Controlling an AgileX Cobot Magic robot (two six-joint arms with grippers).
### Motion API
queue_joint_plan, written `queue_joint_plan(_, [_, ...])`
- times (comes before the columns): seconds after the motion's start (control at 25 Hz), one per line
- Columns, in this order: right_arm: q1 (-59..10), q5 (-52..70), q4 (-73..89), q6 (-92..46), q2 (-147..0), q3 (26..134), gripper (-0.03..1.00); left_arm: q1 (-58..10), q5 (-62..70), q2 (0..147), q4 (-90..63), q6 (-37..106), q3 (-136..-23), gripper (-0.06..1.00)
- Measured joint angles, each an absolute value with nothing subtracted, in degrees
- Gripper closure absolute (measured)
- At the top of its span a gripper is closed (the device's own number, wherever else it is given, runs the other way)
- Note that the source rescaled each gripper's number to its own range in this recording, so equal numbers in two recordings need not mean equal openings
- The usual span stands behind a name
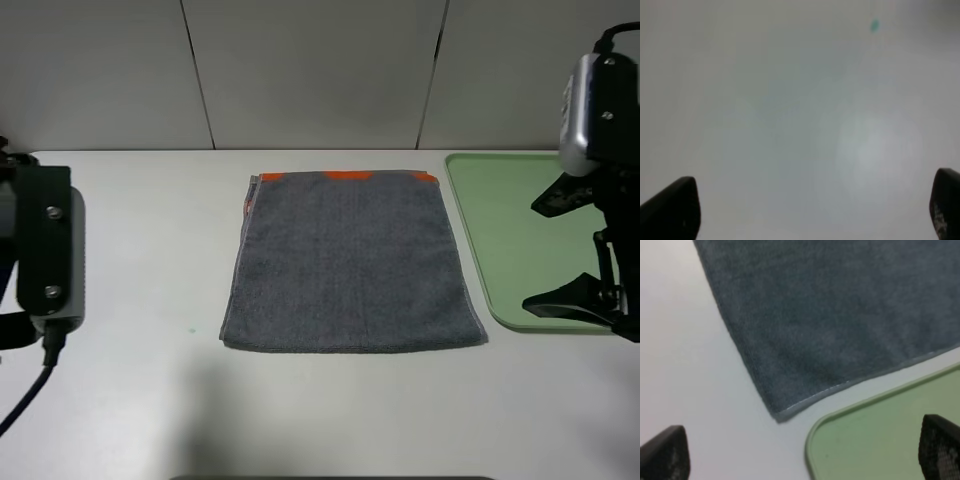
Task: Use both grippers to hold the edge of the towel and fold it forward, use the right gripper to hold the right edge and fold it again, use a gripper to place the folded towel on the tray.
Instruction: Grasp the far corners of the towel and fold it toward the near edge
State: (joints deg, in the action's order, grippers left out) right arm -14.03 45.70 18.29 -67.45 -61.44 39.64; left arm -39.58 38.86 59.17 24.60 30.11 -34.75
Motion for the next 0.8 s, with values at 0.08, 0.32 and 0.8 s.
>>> queue_joint_plan(0.08, [-14.03, 44.78, 18.29, -68.41, -63.58, 39.66, -0.03, -39.58, 36.30, 62.05, 24.67, 30.11, -34.75, 0.04])
queue_joint_plan(0.32, [-14.03, 42.28, 18.34, -69.29, -69.90, 39.66, -0.03, -39.58, 28.73, 72.41, 25.11, 30.56, -34.75, 0.04])
queue_joint_plan(0.8, [-14.03, 39.92, 17.39, -69.43, -76.73, 39.51, -0.03, -39.58, 12.95, 90.92, 31.01, 30.61, -34.79, 0.04])
